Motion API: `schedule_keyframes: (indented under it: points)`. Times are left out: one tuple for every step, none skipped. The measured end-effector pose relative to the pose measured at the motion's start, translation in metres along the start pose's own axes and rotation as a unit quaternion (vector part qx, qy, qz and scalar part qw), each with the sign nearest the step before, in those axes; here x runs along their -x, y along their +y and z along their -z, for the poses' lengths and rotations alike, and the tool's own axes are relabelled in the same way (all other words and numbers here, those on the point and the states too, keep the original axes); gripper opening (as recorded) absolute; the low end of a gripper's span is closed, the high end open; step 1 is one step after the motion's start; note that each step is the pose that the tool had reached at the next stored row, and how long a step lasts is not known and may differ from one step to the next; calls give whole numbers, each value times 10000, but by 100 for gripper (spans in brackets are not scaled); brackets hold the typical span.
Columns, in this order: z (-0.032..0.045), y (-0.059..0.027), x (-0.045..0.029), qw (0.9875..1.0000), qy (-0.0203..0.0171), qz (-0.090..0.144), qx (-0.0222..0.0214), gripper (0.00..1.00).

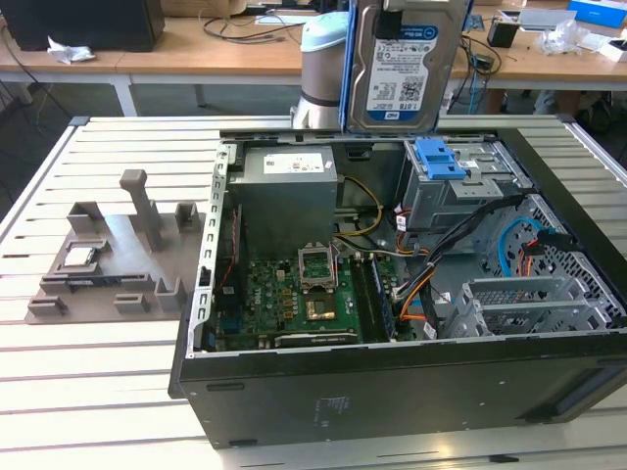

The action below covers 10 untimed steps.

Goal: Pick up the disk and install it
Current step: 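Pick up the disk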

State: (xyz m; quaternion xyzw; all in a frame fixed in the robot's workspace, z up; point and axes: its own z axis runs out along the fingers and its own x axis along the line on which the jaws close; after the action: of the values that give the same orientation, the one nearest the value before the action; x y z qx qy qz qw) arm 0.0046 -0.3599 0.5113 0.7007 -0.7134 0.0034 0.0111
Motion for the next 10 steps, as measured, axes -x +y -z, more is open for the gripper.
schedule_keyframes:
  points:
    - [0, -2, -10, 10000, 0, 0, 0, 36]
    - [0, -3, -24, 10000, 0, 0, 0, 36]
    - [-1, -7, -44, 10000, 0, 0, 0, 36]
    - [-1, -10, -62, 10000, 0, 0, 0, 36]
    - [-1, -13, -80, 10000, 0, 0, 0, 36]
    - [-2, -16, -97, 10000, -1, 0, 0, 36]
    - [-2, -19, -114, 10000, 0, 0, 0, 36]
    - [-2, -20, -125, 10000, 0, 0, 0, 36]
    - [-2, -22, -135, 10000, 0, 0, 0, 36]
    - [-3, -25, -153, 10000, 1, 0, 0, 36]
